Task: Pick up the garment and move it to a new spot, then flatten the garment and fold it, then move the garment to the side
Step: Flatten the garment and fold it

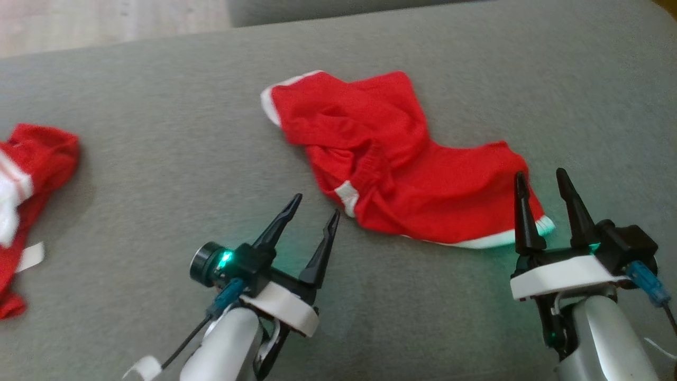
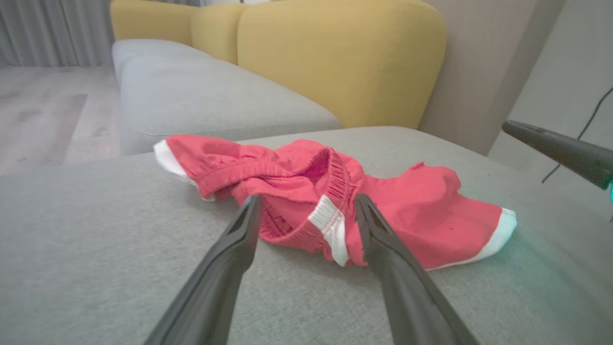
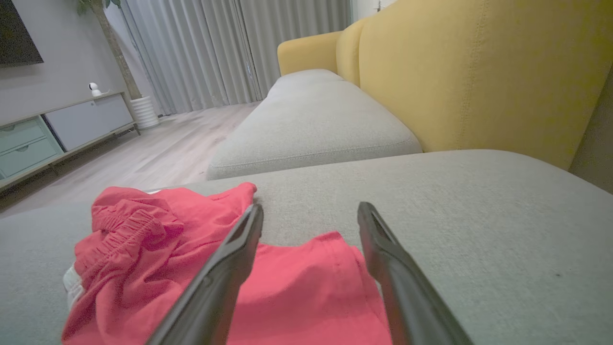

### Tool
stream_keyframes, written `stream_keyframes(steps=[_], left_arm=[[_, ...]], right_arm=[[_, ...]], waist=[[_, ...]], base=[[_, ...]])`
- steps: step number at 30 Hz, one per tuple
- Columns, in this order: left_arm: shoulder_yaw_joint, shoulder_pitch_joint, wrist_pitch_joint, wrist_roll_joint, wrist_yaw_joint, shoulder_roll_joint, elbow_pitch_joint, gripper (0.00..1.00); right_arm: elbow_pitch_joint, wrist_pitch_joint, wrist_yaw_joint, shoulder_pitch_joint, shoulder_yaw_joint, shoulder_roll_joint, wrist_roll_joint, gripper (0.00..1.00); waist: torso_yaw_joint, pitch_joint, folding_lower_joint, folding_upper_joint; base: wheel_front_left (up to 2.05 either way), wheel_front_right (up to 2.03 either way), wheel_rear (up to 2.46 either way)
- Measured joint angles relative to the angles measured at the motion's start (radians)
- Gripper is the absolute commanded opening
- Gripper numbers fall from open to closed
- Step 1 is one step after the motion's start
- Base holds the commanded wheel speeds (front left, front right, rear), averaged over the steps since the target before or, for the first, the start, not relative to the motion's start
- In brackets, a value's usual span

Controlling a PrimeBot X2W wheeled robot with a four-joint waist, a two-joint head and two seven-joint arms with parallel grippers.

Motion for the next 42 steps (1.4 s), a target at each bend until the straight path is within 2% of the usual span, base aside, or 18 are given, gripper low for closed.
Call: stream_keyframes(steps=[5,10,20,21,22,23,24,31,38,42], left_arm=[[-0.065,-0.066,0.000,-0.022,-0.006,0.003,0.062,1.00],[-0.079,-0.125,0.000,-0.040,-0.007,0.016,0.092,1.00],[-0.111,-0.159,0.000,-0.075,-0.007,0.044,0.157,0.98],[-0.116,-0.165,0.000,-0.078,-0.007,0.047,0.160,0.87],[-0.121,-0.172,0.000,-0.081,-0.007,0.049,0.163,0.60],[-0.130,-0.179,0.000,-0.081,-0.007,0.051,0.165,0.45],[-0.136,-0.183,0.000,-0.081,-0.007,0.053,0.166,0.00],[-0.125,-0.184,0.000,-0.098,-0.007,0.053,0.146,0.00],[0.026,-0.131,0.000,-0.053,-0.007,0.023,-0.005,0.00],[0.095,-0.052,0.000,-0.032,-0.003,0.017,-0.013,0.00]], right_arm=[[0.002,0.000,0.000,0.000,0.003,0.001,0.001,1.00],[0.004,0.000,0.000,-0.001,0.013,0.002,0.006,1.00],[0.003,0.000,0.000,-0.018,0.029,0.002,0.018,1.00],[0.004,0.000,0.000,-0.018,0.034,0.002,0.022,1.00],[0.005,0.000,0.000,-0.018,0.041,0.002,0.023,1.00],[0.006,0.000,0.000,-0.019,0.047,0.002,0.023,1.00],[0.006,0.000,0.000,-0.021,0.051,0.002,0.023,1.00],[0.010,0.000,0.000,-0.035,0.043,0.002,0.034,1.00],[0.037,0.000,0.000,-0.012,0.016,0.002,0.047,1.00],[0.064,0.000,0.000,0.022,0.012,0.003,0.057,1.00]], waist=[[-0.054,0.041,0.0001,0.0000],[-0.088,0.078,0.0000,0.0000],[-0.110,0.108,0.0000,0.0000],[-0.111,0.110,0.0000,0.0000],[-0.111,0.112,0.0000,0.0000],[-0.112,0.115,0.0000,0.0000],[-0.113,0.116,0.0001,0.0000],[-0.100,0.113,0.0000,0.0000],[-0.035,0.067,0.0000,0.0000],[0.010,0.025,-0.0002,0.0000]], base=[[0.00,0.00,0.00],[0.00,0.00,0.00],[0.00,0.00,0.00],[0.00,0.00,0.00],[0.00,0.00,0.00],[0.00,0.00,0.00],[0.00,0.00,0.00],[0.00,0.00,0.00],[0.00,0.00,0.00],[0.00,0.00,0.00]])
